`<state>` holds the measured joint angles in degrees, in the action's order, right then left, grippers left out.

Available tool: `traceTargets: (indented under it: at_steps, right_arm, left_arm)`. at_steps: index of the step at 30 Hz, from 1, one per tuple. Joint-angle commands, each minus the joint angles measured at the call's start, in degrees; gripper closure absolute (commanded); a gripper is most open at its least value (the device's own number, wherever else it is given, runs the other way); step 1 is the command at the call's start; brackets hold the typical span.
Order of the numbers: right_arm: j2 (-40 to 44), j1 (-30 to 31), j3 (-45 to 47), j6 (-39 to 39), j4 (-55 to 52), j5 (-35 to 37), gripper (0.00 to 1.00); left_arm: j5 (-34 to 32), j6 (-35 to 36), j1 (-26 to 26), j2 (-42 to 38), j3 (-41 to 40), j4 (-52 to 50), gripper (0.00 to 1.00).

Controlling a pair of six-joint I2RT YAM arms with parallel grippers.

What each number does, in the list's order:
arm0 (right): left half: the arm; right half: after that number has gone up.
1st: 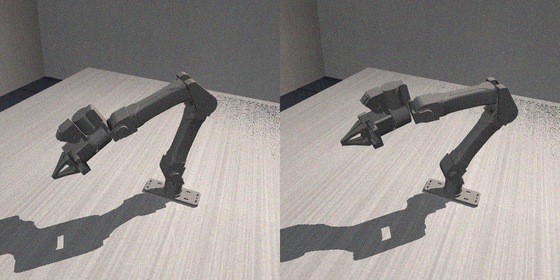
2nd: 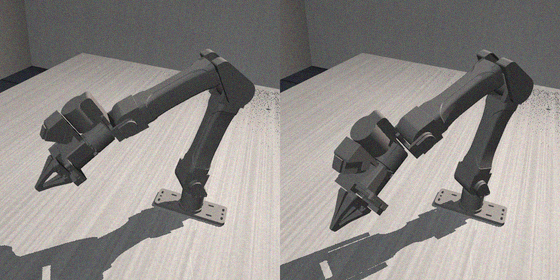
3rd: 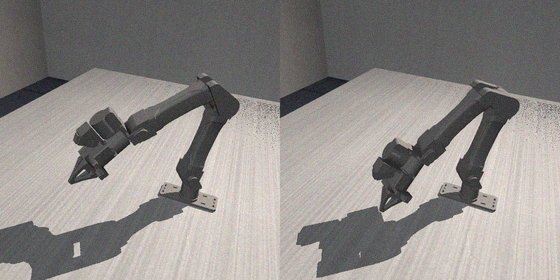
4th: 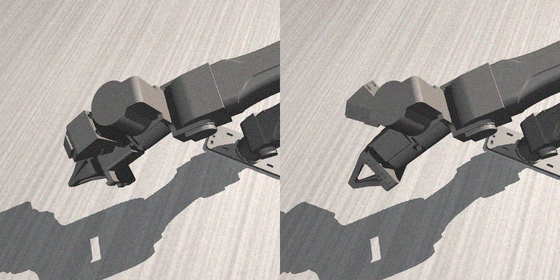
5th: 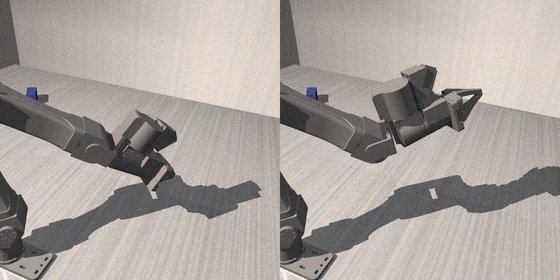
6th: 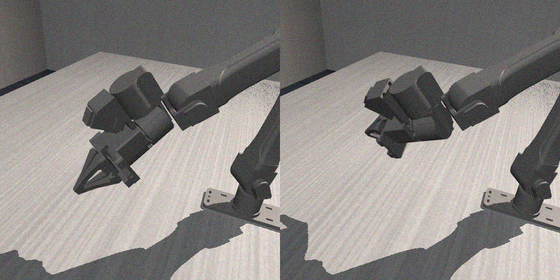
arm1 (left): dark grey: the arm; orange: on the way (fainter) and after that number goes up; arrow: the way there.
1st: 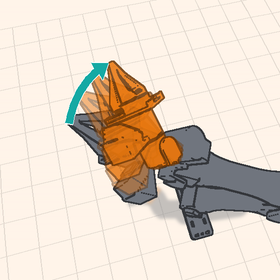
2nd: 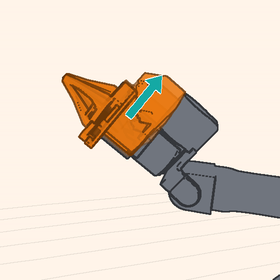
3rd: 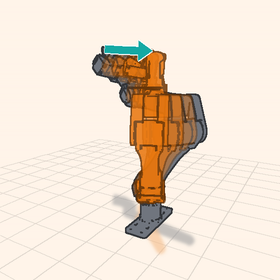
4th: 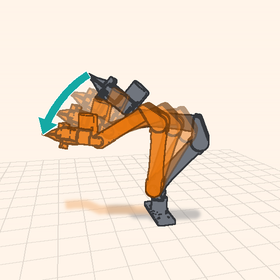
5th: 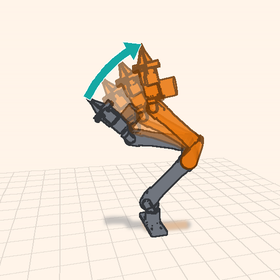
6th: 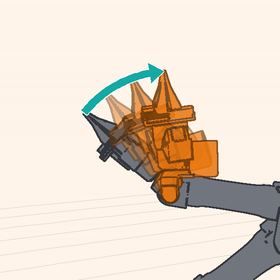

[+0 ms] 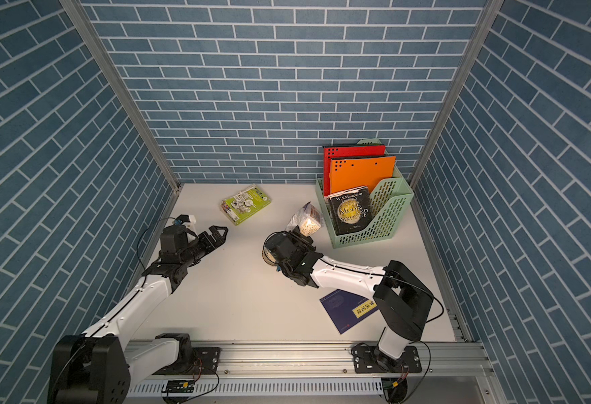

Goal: Pour the oats into the breakfast bowl
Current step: Pour the oats into the bowl.

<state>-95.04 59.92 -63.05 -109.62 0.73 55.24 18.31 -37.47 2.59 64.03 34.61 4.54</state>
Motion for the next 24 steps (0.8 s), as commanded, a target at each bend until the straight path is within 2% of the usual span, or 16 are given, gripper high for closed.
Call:
traceTargets:
  at_steps: [1,11,24]
  right_arm:
    - [3.05,-0.50,-3.08,-2.33,4.35,4.05,1.00]
    - [1.69,0.37,1.02,-1.69,5.65,3.52,1.00]
    - [4.84,-1.16,-3.33,-3.44,5.16,4.08,1.00]
  left_arm:
    - [0.53,1.10,-0.35,0.04,0.95,-0.49,0.00]
    - [0.51,1.02,-0.39,0.31,1.06,-0.40,0.01]
    - [0.35,1.07,-0.39,0.28,1.59,-0.66,0.01]
